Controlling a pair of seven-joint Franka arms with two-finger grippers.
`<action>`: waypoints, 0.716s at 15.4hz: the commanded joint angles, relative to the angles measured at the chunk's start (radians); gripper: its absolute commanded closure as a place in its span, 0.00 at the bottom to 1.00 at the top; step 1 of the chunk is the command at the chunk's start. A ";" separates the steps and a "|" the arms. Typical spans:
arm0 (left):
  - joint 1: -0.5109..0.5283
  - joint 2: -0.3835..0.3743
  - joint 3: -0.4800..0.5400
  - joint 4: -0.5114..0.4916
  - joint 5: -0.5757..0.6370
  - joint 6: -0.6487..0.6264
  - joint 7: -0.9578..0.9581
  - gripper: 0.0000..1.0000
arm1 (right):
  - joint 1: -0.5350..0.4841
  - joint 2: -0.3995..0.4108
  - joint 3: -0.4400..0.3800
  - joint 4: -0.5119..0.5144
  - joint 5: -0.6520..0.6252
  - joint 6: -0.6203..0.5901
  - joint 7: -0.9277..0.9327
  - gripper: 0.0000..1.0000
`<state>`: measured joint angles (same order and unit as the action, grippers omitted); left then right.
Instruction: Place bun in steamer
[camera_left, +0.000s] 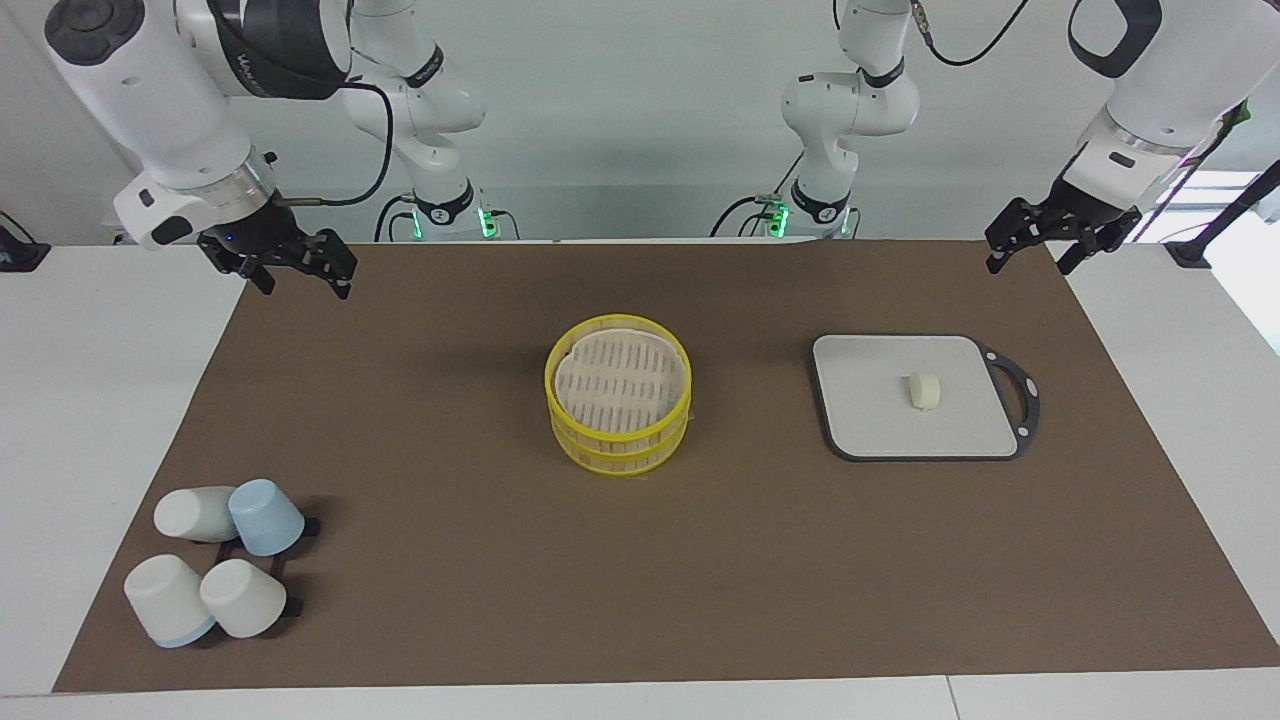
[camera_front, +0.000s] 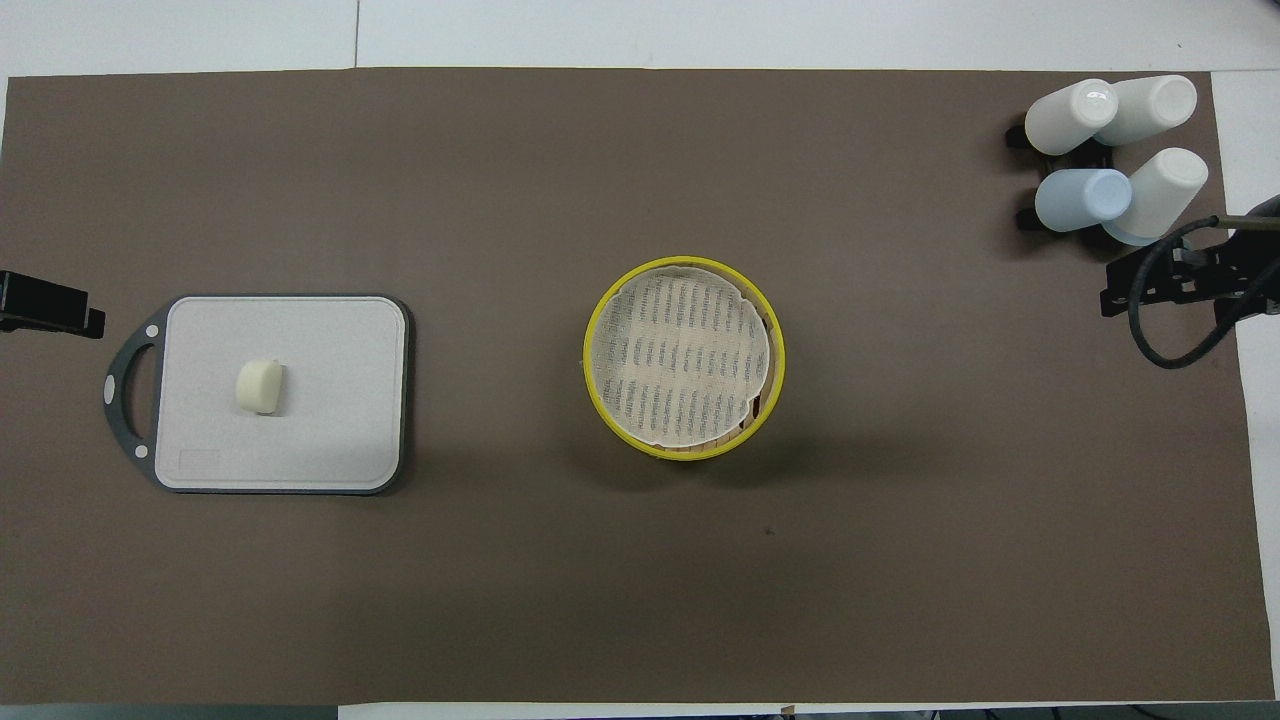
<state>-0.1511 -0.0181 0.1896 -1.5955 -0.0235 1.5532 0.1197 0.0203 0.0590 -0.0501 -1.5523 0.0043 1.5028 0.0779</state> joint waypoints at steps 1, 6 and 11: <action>-0.007 0.000 0.002 0.014 0.022 -0.019 -0.018 0.00 | -0.008 0.012 0.004 0.023 -0.001 -0.015 -0.017 0.00; -0.007 0.000 0.002 0.014 0.023 -0.019 -0.018 0.00 | 0.149 0.024 0.061 0.073 0.013 -0.001 -0.001 0.00; -0.004 -0.035 0.002 -0.068 0.023 0.043 -0.009 0.00 | 0.556 0.269 0.061 0.238 0.008 0.109 0.500 0.00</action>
<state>-0.1510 -0.0186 0.1898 -1.5995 -0.0213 1.5566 0.1178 0.4671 0.1723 0.0195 -1.4309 0.0189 1.5700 0.4333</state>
